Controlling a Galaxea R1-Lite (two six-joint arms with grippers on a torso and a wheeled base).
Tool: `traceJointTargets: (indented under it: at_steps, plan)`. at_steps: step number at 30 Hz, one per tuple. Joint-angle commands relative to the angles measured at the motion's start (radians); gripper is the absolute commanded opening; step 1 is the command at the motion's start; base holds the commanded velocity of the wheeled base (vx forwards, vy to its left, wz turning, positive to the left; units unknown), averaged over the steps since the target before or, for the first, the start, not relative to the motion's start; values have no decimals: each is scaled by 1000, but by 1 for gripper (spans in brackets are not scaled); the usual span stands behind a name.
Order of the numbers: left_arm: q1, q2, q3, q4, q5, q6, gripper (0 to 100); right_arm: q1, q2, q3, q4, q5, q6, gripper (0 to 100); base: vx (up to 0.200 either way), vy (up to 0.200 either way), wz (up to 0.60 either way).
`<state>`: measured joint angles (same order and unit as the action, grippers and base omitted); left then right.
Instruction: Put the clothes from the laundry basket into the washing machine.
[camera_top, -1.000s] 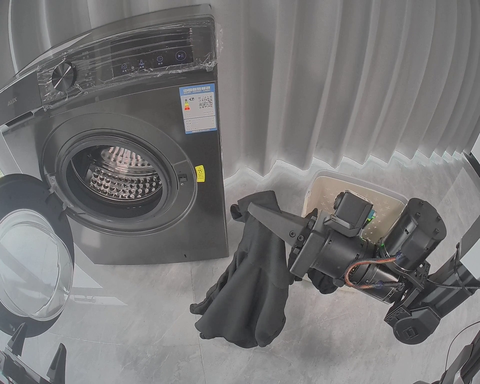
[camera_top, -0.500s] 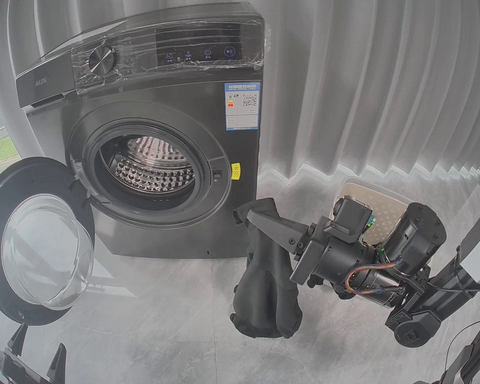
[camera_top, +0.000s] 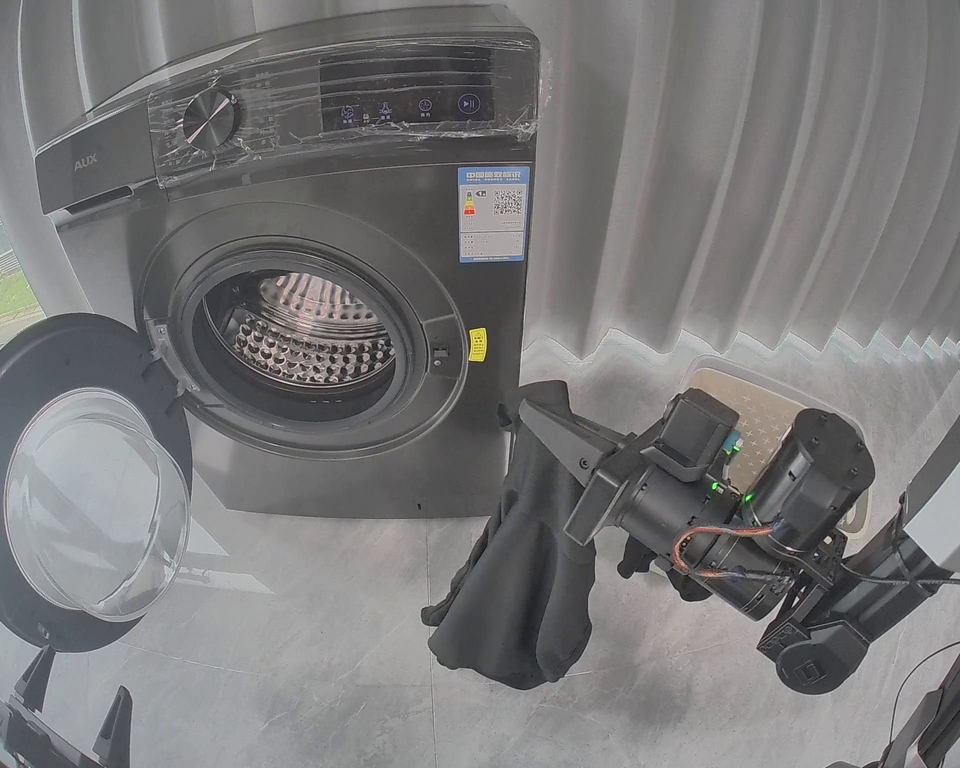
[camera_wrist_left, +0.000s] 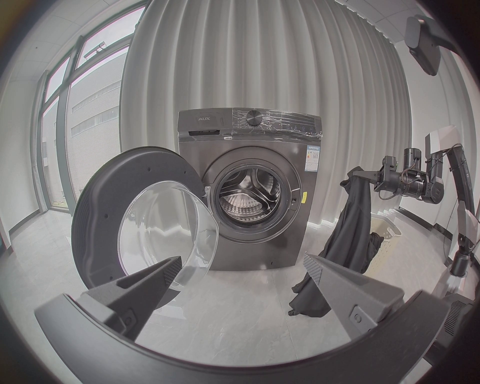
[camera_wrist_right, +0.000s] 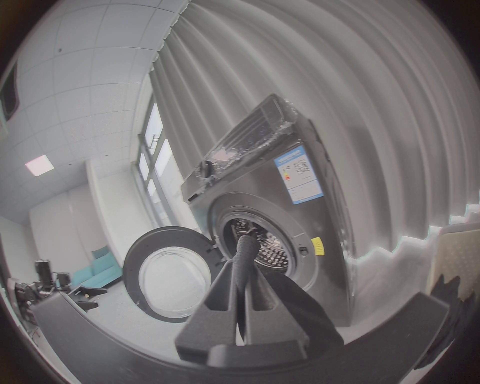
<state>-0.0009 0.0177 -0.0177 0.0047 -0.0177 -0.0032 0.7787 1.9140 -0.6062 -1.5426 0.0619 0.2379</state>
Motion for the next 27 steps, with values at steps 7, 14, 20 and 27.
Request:
traceJointTargets:
  at_steps: [7, 14, 20, 27]
  plan:
    - [1, -18, 18, 0, -21, 26, 100, 50, -7, -23, 52, -116, -5, 0, 0, 0, 0]
    - [1, -18, 18, -3, -30, 32, 100, 50, -29, -44, 68, -128, -3, 0, 0, 0, 0]
    - [-13, 202, -389, -141, -61, -78, 100, 50, -26, -52, 68, -123, -3, 0, 0, 0, 0]
    - [-97, 568, -410, -212, -188, -17, 100, 106, -32, -80, 65, -88, 15, 0, 0, 0, 0]
